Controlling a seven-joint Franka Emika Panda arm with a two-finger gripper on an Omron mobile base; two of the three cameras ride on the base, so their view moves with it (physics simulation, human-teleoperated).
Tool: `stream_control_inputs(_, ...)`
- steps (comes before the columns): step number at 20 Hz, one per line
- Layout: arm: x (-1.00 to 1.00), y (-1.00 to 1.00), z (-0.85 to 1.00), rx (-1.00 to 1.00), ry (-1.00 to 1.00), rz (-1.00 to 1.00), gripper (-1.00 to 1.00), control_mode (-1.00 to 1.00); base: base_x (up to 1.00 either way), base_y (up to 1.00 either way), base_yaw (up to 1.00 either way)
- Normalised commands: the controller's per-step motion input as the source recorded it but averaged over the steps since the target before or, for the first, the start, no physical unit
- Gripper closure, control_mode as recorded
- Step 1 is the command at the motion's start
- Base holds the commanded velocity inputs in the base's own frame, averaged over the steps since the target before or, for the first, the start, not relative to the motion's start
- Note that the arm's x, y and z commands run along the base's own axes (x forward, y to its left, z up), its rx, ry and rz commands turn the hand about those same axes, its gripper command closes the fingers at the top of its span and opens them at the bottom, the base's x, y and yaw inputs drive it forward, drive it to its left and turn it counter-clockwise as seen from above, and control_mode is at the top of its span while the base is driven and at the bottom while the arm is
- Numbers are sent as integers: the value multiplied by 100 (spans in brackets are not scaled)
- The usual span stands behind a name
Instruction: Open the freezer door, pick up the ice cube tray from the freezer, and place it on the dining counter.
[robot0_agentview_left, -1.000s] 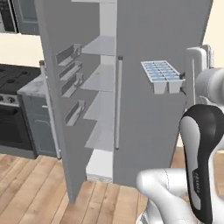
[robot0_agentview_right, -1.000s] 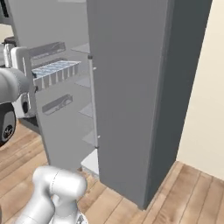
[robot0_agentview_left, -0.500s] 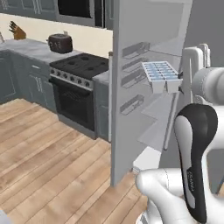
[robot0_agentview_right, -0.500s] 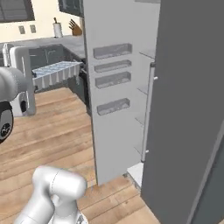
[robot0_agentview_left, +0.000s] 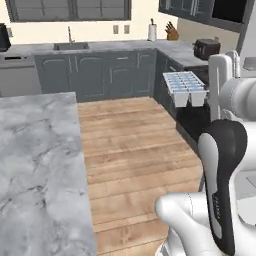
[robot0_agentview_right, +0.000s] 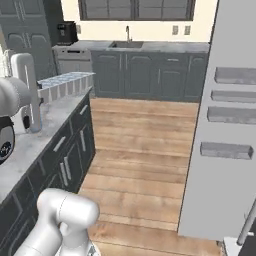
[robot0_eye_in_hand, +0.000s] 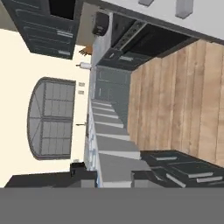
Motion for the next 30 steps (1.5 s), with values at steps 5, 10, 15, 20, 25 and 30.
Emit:
stream_control_inputs(5,0,0,0,0,0,0,100,100,-8,-10,100)
stream_control_inputs(10,0,0,0,0,0,0,100,100,0,-8,100)
stream_control_inputs(15,0,0,0,0,0,0,100,100,0,-4,100)
stream_control_inputs(20,0,0,0,0,0,0,100,100,0,-9,98)
stream_control_inputs(25,0,0,0,0,0,0,100,100,0,-18,86)
stream_control_inputs(30,0,0,0,0,0,0,100,100,5,-7,47)
